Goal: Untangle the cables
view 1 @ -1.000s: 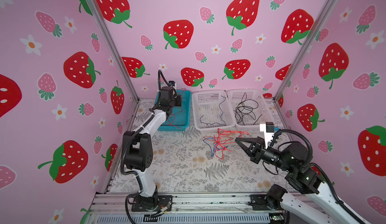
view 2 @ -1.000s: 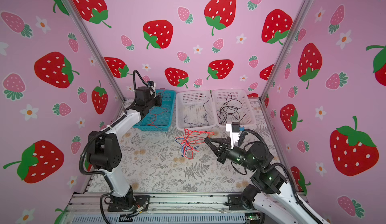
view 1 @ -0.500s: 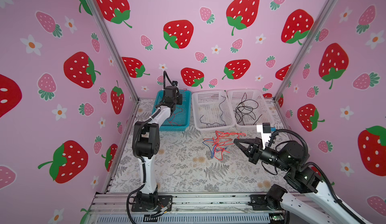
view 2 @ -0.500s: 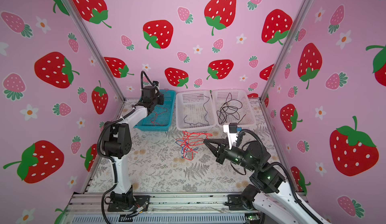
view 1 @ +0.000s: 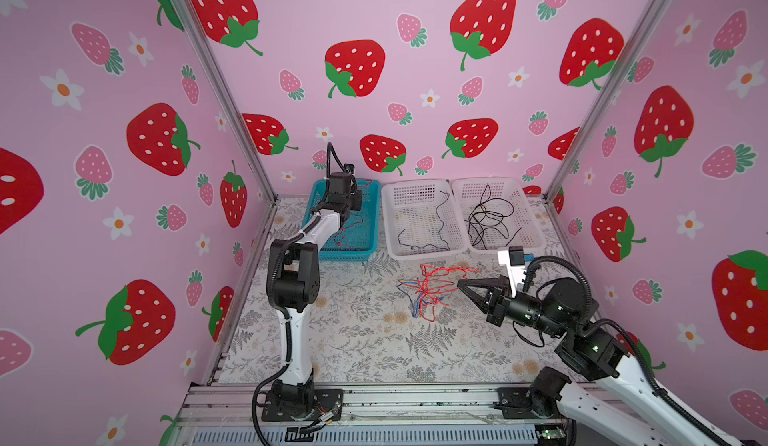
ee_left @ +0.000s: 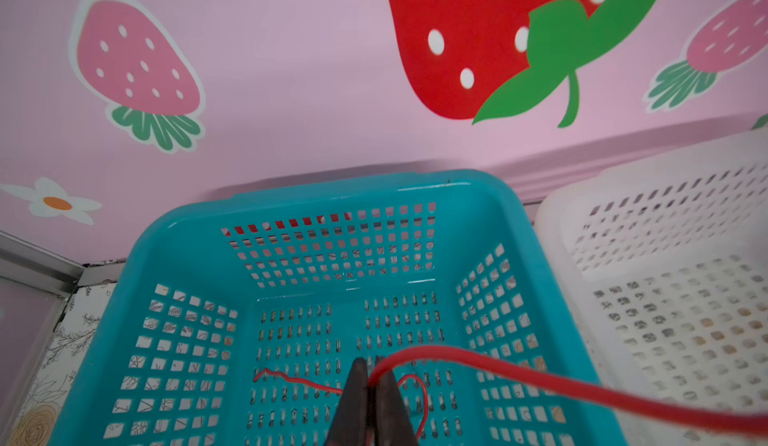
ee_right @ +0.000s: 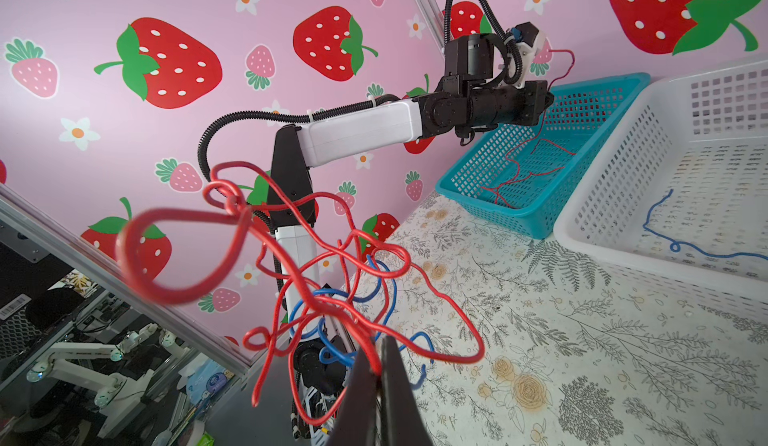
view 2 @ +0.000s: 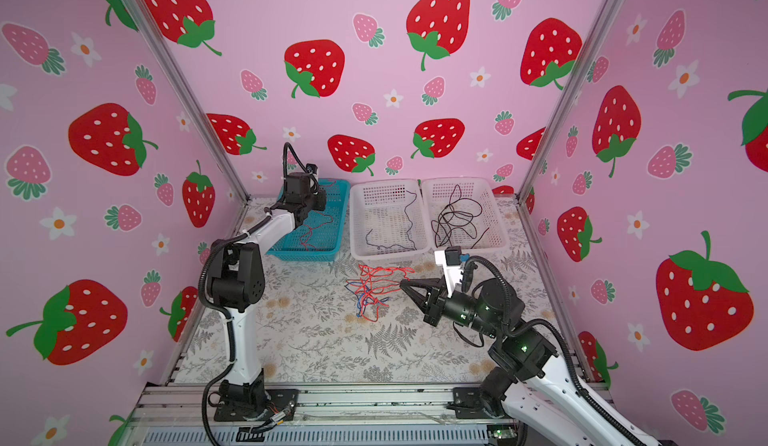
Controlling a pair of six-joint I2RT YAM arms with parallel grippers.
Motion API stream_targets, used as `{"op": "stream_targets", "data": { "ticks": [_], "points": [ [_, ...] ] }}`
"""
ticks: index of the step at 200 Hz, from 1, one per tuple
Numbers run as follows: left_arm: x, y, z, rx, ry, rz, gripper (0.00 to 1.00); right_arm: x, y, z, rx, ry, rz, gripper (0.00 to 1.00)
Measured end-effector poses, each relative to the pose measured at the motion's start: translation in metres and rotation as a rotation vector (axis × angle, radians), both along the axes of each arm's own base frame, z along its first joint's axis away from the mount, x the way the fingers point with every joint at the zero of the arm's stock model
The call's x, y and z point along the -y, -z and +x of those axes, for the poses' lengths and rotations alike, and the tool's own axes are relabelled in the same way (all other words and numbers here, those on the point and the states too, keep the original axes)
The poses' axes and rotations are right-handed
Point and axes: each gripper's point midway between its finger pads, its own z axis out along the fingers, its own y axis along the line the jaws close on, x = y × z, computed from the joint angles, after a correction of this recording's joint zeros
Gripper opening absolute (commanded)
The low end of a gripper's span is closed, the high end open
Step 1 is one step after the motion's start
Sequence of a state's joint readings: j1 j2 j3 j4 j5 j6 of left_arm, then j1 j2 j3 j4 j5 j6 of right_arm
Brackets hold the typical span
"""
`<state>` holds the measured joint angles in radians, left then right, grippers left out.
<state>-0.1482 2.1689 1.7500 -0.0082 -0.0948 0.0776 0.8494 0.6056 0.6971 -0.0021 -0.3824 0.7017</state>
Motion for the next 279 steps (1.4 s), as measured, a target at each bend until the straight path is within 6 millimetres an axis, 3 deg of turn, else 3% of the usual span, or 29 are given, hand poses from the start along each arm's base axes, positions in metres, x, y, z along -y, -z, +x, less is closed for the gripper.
{"op": "stream_targets", "data": {
  "ticks": [28,61,86,125,155,182,238,279],
  "points": [
    [-0.004,0.007,-0.003,-0.023,-0.004,0.012,0.31,0.001,-0.001,-0.001,0.002,0.000,0.002,0.00],
    [-0.013,-0.003,-0.006,-0.011,-0.030,0.024,0.60,0.005,-0.005,-0.004,0.011,0.002,0.014,0.00],
    [-0.022,-0.029,-0.021,0.018,-0.053,0.014,0.69,0.007,-0.005,-0.004,0.010,0.011,0.016,0.00],
    [-0.033,-0.086,-0.060,0.097,-0.101,-0.062,0.70,0.005,0.001,0.003,-0.015,0.034,-0.002,0.00],
    [-0.028,-0.120,-0.111,0.138,-0.107,-0.233,0.70,0.002,0.007,0.009,-0.050,0.051,-0.015,0.00],
    [-0.007,-0.140,-0.163,0.141,-0.038,-0.455,0.71,0.002,0.010,0.013,-0.063,0.067,-0.020,0.00],
    [0.079,-0.126,-0.306,0.021,0.265,-0.791,0.74,0.001,0.023,0.015,-0.083,0.078,-0.035,0.00],
    [0.139,-0.149,-0.389,0.000,0.550,-0.937,0.74,-0.002,0.044,0.019,-0.115,0.081,-0.075,0.00]
  ]
}}
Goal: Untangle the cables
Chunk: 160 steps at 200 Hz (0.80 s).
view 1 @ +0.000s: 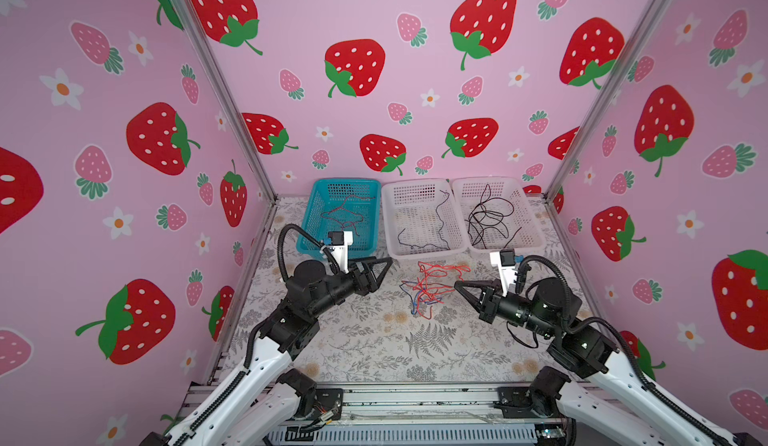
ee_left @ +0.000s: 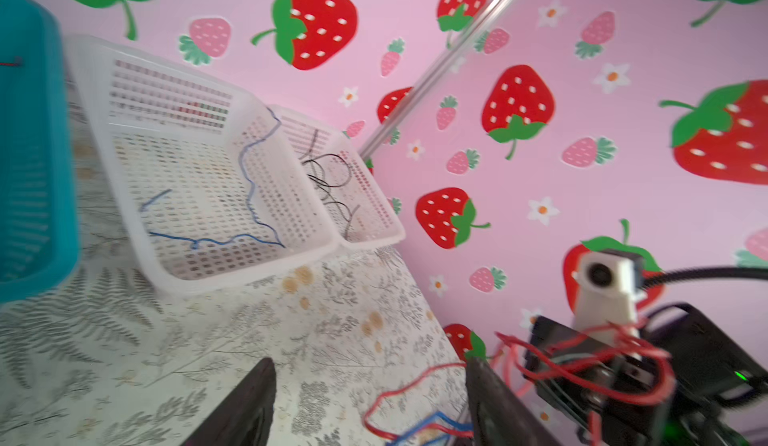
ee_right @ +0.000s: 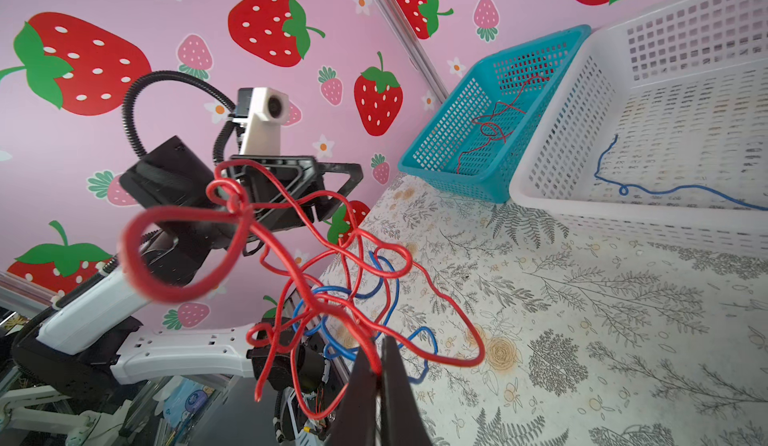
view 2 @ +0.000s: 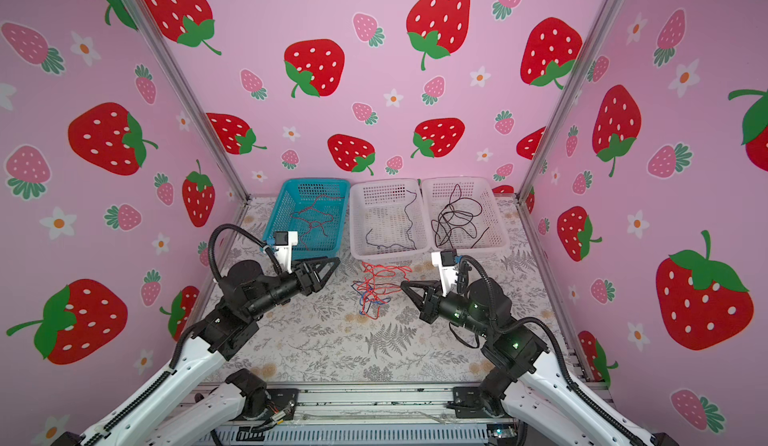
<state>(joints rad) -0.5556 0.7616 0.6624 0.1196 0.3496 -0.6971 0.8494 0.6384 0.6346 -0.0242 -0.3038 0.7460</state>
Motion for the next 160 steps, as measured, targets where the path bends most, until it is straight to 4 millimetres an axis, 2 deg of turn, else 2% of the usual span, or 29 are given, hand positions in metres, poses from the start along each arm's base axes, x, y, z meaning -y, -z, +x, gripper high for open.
{"op": "stream_targets", "data": {
  "ticks": [20,35,103,119,132,143,160],
  "points": [
    [0.022,-0.010,-0.025,0.029,0.103,-0.030,0.73,-0.002,0.009,0.002,-0.015,-0.002,-0.014,0.00],
    [0.034,-0.009,-0.036,0.032,0.157,-0.029,0.72,-0.004,0.016,0.002,-0.024,-0.007,-0.023,0.00],
    [0.055,0.031,-0.050,-0.007,0.239,0.091,0.67,-0.006,0.020,0.001,-0.031,-0.022,-0.029,0.00],
    [0.061,0.044,-0.051,-0.026,0.259,0.127,0.62,-0.008,0.021,0.000,-0.034,-0.032,-0.029,0.00],
    [0.064,0.051,-0.051,-0.035,0.269,0.150,0.51,-0.009,0.022,-0.001,-0.038,-0.039,-0.033,0.00],
    [0.065,0.052,-0.050,-0.035,0.270,0.163,0.44,-0.009,0.023,-0.001,-0.041,-0.044,-0.035,0.00],
    [0.066,0.047,-0.049,-0.019,0.268,0.174,0.39,-0.010,0.024,-0.002,-0.042,-0.047,-0.036,0.00]
  ]
}}
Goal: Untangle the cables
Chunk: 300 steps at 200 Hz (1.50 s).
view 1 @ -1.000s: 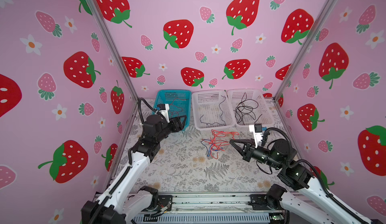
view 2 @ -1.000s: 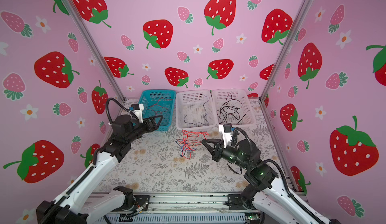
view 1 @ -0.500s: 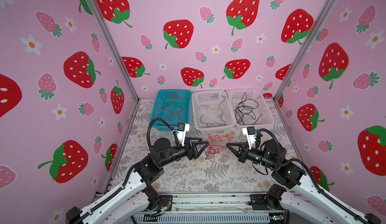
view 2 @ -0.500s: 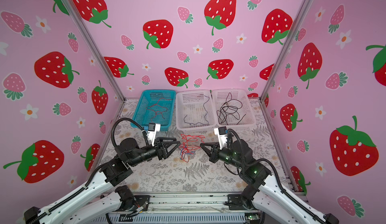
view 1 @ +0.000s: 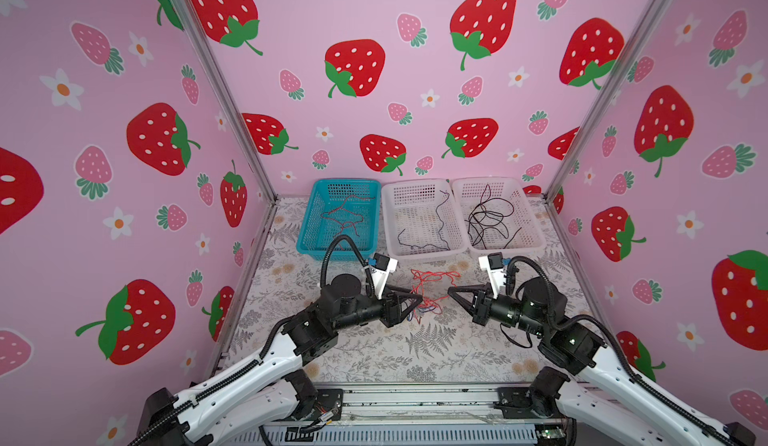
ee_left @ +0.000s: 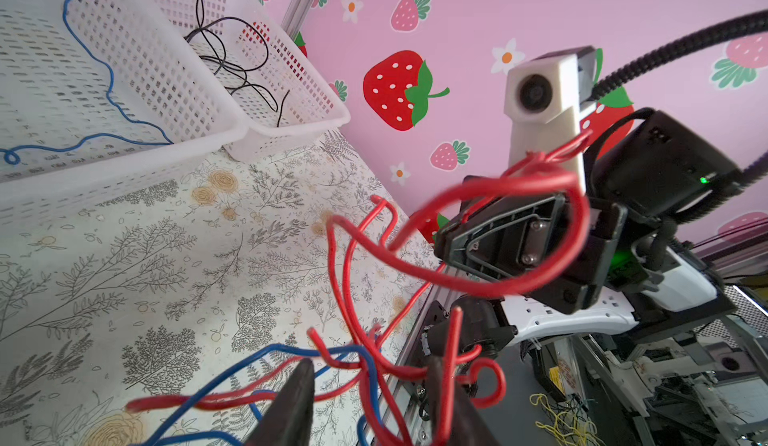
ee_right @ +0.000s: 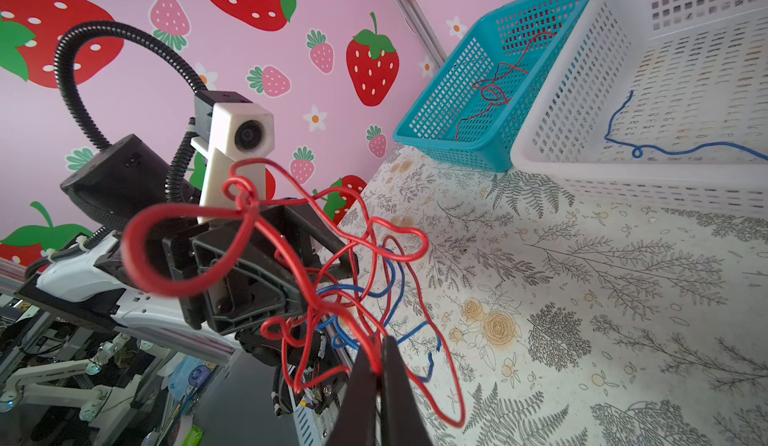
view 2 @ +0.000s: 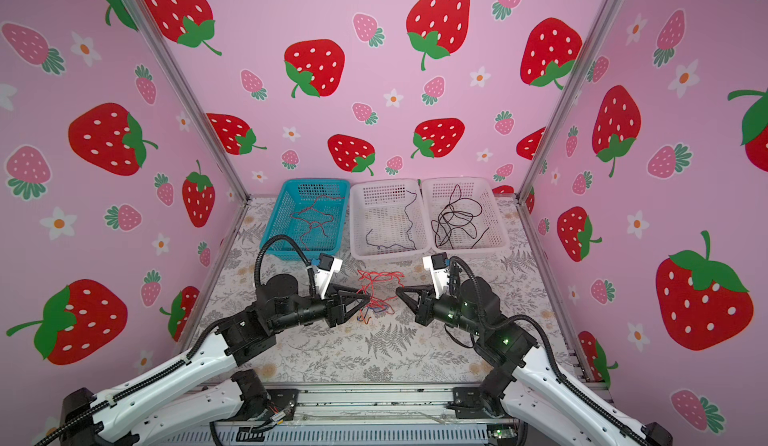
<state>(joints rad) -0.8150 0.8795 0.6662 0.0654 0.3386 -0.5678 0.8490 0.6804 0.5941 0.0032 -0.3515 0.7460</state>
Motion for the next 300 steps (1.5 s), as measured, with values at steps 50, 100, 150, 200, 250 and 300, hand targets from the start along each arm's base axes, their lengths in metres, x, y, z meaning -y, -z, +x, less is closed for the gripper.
{"op": "stream_targets", "data": {
  "ticks": [50,100,150,200,250,300],
  "points": [
    [-0.001,-0.008,0.002,0.026,-0.011,0.000,0.08,0.000,0.015,-0.001,-0.013,-0.005,-0.028,0.00],
    [-0.016,-0.008,-0.004,0.044,-0.035,0.036,0.00,0.013,0.029,0.014,-0.009,0.105,-0.097,0.00],
    [-0.054,-0.012,-0.015,0.074,-0.131,0.082,0.00,0.042,0.075,0.040,-0.070,0.276,-0.234,0.00],
    [-0.088,-0.026,-0.022,0.094,-0.239,0.080,0.00,0.059,0.131,0.049,-0.156,0.323,-0.373,0.00],
    [-0.106,-0.053,-0.024,0.107,-0.301,0.101,0.00,0.080,0.155,0.058,-0.192,0.386,-0.427,0.00],
    [-0.120,-0.053,-0.025,0.096,-0.347,0.131,0.00,0.070,0.169,0.053,-0.240,0.300,-0.429,0.07]
  ]
}}
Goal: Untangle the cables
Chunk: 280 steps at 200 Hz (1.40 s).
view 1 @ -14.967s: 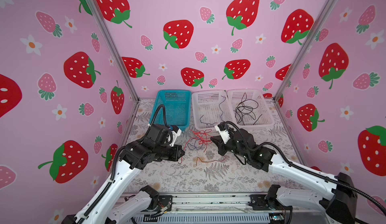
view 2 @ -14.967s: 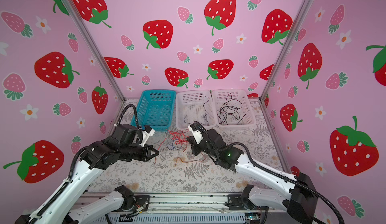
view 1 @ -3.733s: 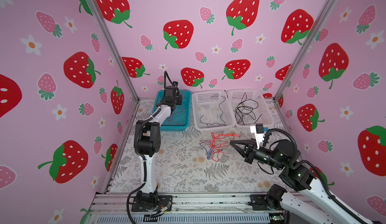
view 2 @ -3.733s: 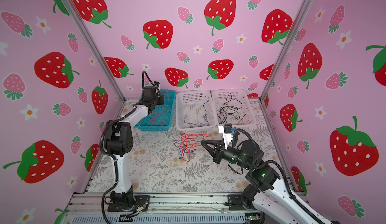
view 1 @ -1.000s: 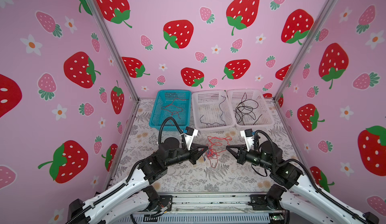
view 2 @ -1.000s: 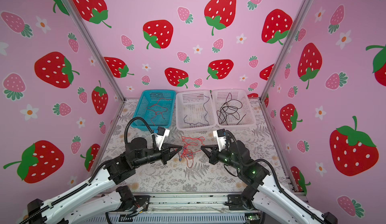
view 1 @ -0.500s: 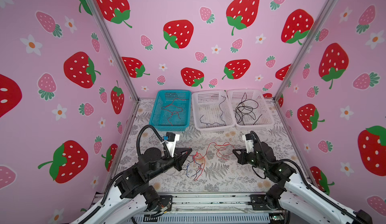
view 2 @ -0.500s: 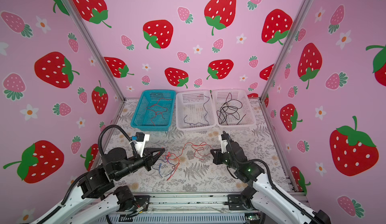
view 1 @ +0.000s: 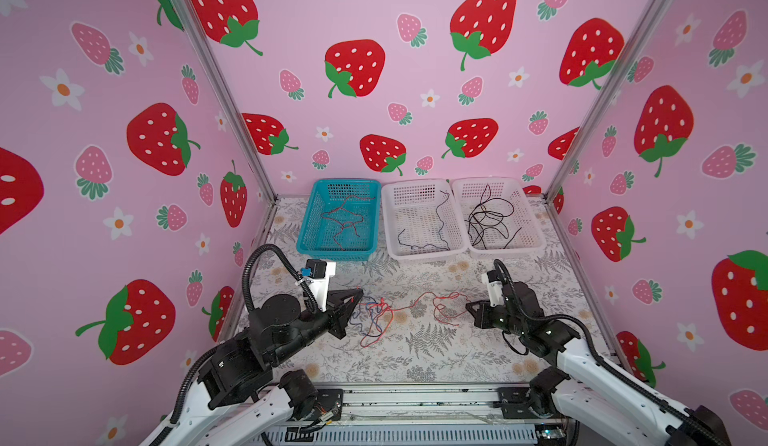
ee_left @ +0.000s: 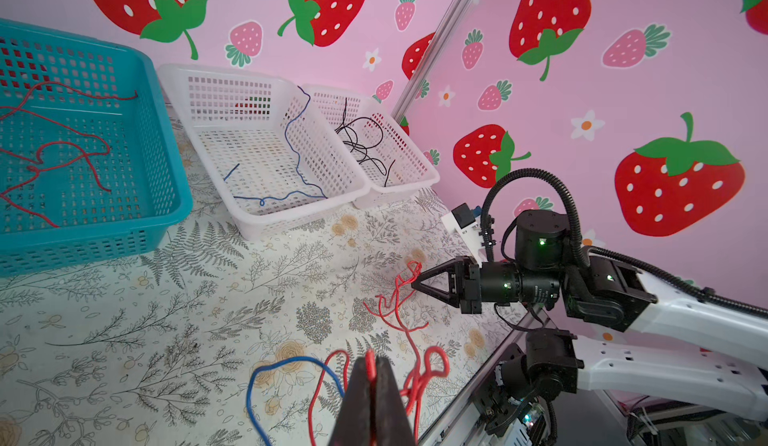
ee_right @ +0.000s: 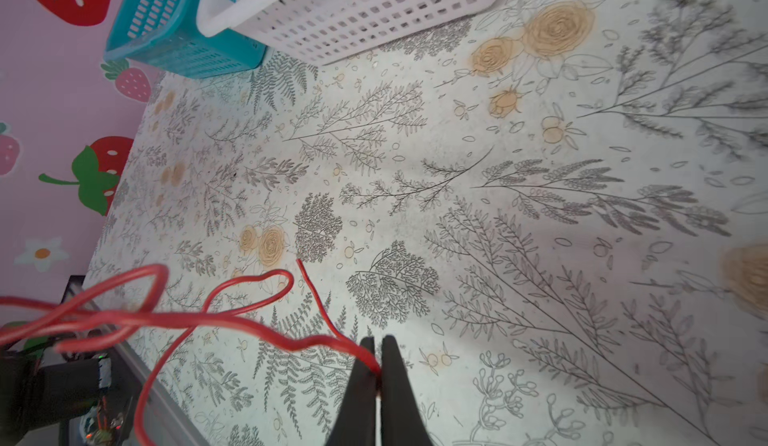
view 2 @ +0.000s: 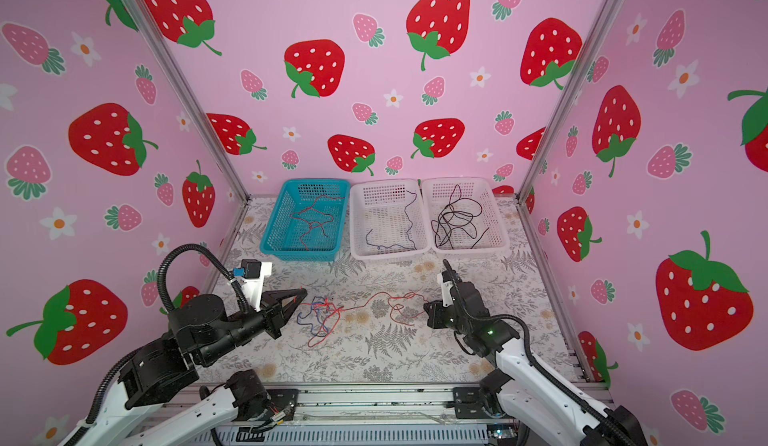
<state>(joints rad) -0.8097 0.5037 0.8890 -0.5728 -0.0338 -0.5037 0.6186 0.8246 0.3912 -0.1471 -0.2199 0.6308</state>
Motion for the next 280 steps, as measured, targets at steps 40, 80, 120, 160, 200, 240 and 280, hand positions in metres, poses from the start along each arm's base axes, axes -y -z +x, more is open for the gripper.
{"op": "stream_targets", "data": {
  "ticks": [40,80,120,160,200,240,280],
  "points": [
    [0.014,0.012,0.011,-0.064,0.000,0.014,0.00,-0.006,-0.023,-0.005,0.048,-0.069,0.029,0.43],
    [0.038,0.035,0.024,-0.161,0.031,0.063,0.00,-0.013,-0.100,-0.006,0.220,-0.109,0.149,0.46],
    [0.052,0.038,0.025,-0.200,0.070,0.040,0.00,-0.041,-0.149,-0.035,0.315,-0.273,0.314,0.44],
    [0.059,0.035,0.024,-0.207,0.094,0.011,0.00,-0.094,-0.148,-0.074,0.284,-0.502,0.376,0.38],
    [0.064,0.036,0.026,-0.216,0.103,0.008,0.00,-0.126,-0.139,-0.102,0.273,-0.632,0.385,0.35],
    [0.066,0.038,0.026,-0.222,0.109,0.010,0.00,-0.139,-0.131,-0.098,0.287,-0.624,0.368,0.29],
    [0.069,0.038,0.023,-0.231,0.130,0.007,0.00,-0.146,-0.114,-0.088,0.284,-0.596,0.313,0.20]
  ]
}}
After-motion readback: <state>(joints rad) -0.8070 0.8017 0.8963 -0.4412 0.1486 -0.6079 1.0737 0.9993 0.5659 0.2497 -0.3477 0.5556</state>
